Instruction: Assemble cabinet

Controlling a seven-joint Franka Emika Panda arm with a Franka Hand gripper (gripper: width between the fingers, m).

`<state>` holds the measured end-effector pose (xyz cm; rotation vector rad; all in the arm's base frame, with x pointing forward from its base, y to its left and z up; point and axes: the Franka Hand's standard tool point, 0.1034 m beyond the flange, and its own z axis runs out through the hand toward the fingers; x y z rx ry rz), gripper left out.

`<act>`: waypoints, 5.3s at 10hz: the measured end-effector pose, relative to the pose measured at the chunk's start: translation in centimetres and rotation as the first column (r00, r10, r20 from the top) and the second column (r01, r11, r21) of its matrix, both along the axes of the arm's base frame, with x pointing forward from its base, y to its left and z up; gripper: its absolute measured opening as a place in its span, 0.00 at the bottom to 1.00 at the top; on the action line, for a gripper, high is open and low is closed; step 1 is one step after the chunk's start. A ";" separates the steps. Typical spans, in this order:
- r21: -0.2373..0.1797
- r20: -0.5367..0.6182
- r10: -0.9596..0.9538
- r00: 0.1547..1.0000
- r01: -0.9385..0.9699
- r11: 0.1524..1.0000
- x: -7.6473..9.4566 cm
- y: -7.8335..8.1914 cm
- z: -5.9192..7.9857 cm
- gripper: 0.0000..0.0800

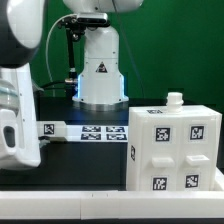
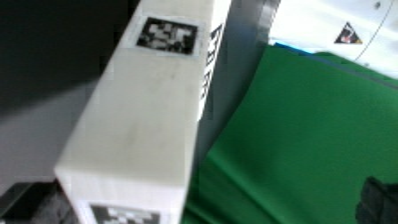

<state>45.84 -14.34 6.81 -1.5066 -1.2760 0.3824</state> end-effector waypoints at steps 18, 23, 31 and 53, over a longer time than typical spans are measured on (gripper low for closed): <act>-0.048 0.050 -0.220 0.974 0.222 0.974 0.1 -0.7 1.0 1.00; -0.209 0.380 -0.251 0.890 0.347 0.914 1.0 -2.4 0.7 1.00; -0.357 0.764 -0.141 0.629 0.595 0.721 1.1 -2.2 1.8 1.00; -0.474 0.762 -0.621 0.187 0.814 -0.337 -2.0 -0.1 -4.2 1.00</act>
Offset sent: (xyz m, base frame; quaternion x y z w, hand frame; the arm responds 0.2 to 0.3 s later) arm -0.0060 -0.0004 0.0100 0.0045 0.1282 0.0096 0.9917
